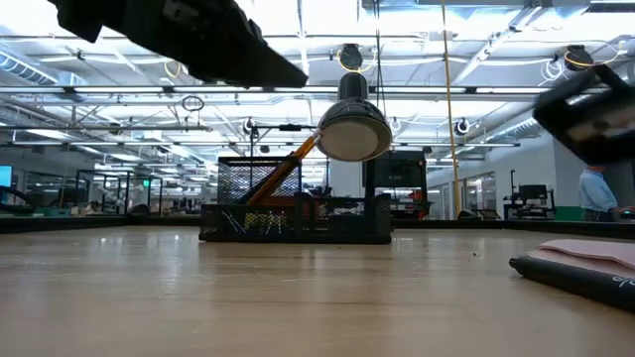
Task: Pick and place office supplies into organizer
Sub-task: Put the pen into the desk organizer
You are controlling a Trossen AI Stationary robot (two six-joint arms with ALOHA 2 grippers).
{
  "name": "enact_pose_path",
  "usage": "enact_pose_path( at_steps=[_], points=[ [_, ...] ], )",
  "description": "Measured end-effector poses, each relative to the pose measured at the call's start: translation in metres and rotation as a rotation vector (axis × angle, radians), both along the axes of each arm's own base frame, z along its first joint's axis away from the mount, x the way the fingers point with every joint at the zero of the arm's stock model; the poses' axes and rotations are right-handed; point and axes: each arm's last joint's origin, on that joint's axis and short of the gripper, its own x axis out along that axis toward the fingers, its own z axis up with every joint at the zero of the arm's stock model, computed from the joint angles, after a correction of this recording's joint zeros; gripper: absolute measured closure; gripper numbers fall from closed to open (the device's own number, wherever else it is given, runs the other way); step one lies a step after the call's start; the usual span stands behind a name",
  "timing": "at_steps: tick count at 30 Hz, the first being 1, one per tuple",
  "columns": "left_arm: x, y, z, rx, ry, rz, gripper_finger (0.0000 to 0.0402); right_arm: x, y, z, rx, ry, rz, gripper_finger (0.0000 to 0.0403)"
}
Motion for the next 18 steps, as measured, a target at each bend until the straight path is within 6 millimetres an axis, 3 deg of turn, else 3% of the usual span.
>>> enact_pose_path(
  at_steps=[4,10,18],
  points=[
    [-0.002,-0.003,0.002,-0.017,-0.006,-0.002,0.0397,0.004,0.003,-0.014,-0.006,0.043,-0.034,0.0399],
    [-0.004,-0.008,0.000,-0.008,0.015,-0.017,0.0377,0.018,-0.008,-0.026,-0.011,0.052,-0.062,0.0399],
    [-0.006,-0.007,-0.004,-0.019,0.064,-0.005,0.0383,0.048,-0.029,-0.026,-0.009,-0.113,-0.039,0.0399]
  ],
)
